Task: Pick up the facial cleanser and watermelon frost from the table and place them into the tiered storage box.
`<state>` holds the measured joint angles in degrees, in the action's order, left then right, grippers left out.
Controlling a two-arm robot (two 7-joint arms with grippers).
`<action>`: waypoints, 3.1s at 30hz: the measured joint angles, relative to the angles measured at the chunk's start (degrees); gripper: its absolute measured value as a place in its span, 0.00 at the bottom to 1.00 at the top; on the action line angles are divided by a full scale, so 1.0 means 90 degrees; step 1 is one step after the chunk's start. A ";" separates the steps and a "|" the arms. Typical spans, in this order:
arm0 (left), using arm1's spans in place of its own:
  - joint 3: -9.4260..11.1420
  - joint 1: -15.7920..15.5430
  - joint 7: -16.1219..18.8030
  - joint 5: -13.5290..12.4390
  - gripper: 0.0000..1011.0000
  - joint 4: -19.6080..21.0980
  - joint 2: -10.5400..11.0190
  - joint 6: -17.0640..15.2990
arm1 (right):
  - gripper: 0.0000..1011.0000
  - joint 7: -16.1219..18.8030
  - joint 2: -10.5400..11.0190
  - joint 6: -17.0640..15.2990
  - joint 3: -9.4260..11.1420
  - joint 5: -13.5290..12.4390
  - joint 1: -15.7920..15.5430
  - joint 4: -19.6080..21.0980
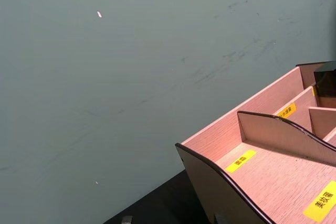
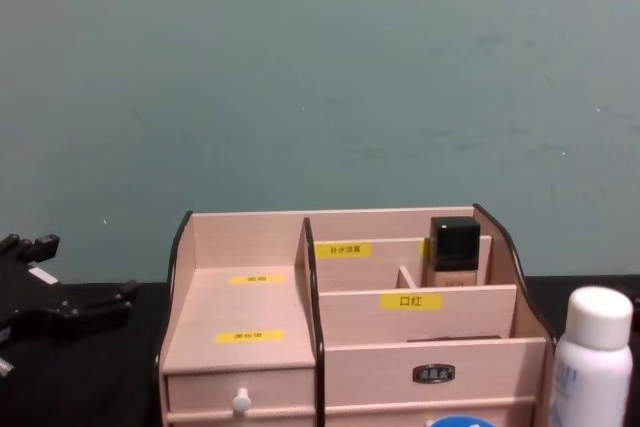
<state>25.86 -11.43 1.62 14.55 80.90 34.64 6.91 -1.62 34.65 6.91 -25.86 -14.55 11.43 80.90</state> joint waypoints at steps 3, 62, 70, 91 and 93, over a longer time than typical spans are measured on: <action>0.0000 0.0000 0.0000 0.0000 1.00 0.0000 0.0000 0.0000 | 0.99 0.0000 0.0000 0.0000 0.0000 0.0000 0.0000 0.0000; 0.0000 0.0000 0.0000 0.0000 1.00 0.0000 0.0000 0.0000 | 0.99 0.1227 0.1256 -0.0255 0.1473 -0.1138 -0.2414 0.3190; 0.0000 0.0000 0.0000 0.0000 1.00 0.0000 0.0000 0.0000 | 0.99 0.1460 0.1152 -0.0571 0.1315 -0.1139 -0.2496 0.3108; 0.0000 0.0000 0.0000 0.0000 1.00 0.0000 0.0000 0.0000 | 0.99 0.1989 0.0603 -0.0981 0.1076 -0.0916 -0.2019 0.2287; 0.0000 0.0000 0.0000 0.0000 1.00 0.0000 0.0000 0.0000 | 0.99 0.2021 0.0562 -0.0981 0.1074 -0.0898 -0.1982 0.2233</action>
<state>25.86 -11.43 1.62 14.55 80.90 34.65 6.91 16.57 39.70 -1.93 -16.20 -22.63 -6.41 101.00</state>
